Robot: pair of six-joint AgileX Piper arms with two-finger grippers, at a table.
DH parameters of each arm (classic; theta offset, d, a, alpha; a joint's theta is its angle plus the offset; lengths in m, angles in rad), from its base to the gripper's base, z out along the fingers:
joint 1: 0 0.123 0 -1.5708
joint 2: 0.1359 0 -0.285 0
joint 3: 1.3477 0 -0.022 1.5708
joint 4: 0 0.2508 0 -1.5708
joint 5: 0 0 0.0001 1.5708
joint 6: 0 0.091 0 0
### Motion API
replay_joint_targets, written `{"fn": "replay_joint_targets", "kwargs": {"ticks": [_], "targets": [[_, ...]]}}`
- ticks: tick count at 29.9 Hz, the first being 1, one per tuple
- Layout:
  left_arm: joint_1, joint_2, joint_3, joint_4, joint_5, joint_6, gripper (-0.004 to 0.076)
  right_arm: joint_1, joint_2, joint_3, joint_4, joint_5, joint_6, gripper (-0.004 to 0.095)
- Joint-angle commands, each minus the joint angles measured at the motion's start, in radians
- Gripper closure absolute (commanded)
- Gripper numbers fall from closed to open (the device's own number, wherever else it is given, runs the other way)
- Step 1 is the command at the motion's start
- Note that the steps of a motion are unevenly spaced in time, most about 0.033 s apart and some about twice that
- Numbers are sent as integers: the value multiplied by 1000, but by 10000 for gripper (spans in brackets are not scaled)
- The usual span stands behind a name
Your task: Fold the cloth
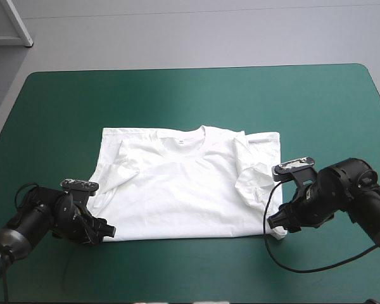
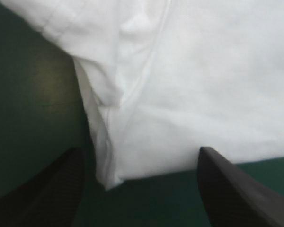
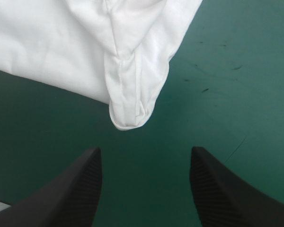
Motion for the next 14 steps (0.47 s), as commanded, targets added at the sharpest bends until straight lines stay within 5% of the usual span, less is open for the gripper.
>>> {"fn": "replay_joint_targets", "kwargs": {"ticks": [1, 7, 14], "targets": [[-4, 52, 3, -2, -72, -19, 230, -2, -23, -7, 24, -17, -1, 388], [-4, 211, 3, -14, -140, -19, 306, -2, -18, 6, 42, -74, -1, 387], [-4, 253, 3, -39, -131, 17, 731, -2, 50, 6, 45, -98, -1, 387]]}}
